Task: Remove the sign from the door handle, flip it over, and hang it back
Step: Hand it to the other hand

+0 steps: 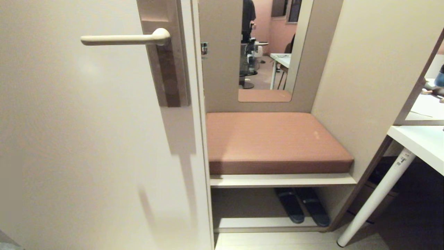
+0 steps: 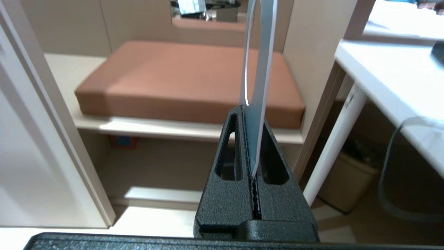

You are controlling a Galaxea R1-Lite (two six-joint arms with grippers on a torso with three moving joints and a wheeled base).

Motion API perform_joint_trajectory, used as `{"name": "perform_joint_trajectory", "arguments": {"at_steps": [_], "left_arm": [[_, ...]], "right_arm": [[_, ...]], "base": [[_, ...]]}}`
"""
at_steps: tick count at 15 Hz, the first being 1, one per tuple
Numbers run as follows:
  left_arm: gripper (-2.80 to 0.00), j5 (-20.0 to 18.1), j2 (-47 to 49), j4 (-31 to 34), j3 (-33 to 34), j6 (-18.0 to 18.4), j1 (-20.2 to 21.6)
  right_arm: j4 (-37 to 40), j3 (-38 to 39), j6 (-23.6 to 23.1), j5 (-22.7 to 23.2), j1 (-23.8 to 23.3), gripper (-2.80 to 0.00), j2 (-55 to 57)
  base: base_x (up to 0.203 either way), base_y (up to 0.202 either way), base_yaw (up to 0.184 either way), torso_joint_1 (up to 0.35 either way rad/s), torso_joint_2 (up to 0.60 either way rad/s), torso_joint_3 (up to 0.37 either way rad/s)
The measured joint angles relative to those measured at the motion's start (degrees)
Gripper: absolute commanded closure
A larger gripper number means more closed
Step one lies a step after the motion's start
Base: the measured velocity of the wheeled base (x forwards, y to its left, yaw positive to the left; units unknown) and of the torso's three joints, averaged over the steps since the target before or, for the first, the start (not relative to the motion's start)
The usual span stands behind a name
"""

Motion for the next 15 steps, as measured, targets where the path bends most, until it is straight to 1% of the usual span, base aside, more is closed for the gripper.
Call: {"name": "perform_joint_trajectory", "arguments": {"at_steps": [9,13,15], "left_arm": [[0.00,-0.6,0.0,0.1,0.0,0.4,-0.2],[0.00,-0.6,0.0,0.1,0.0,0.4,-0.2],[0.00,-0.7,0.0,0.2,0.0,0.8,-0.2]], "right_arm": [[-1.2,-22.3,0.1,0.1,0.0,0.00,24.6],[-4.4,-29.6,0.1,0.4,0.0,0.00,35.8],[-5.1,-32.2,0.0,2.3,-0.1,0.00,39.6]], "base": [[0.000,0.000,0.000,0.000,0.00,0.000],[0.000,0.000,0.000,0.000,0.00,0.000],[0.000,0.000,0.000,0.000,0.00,0.000]]}}
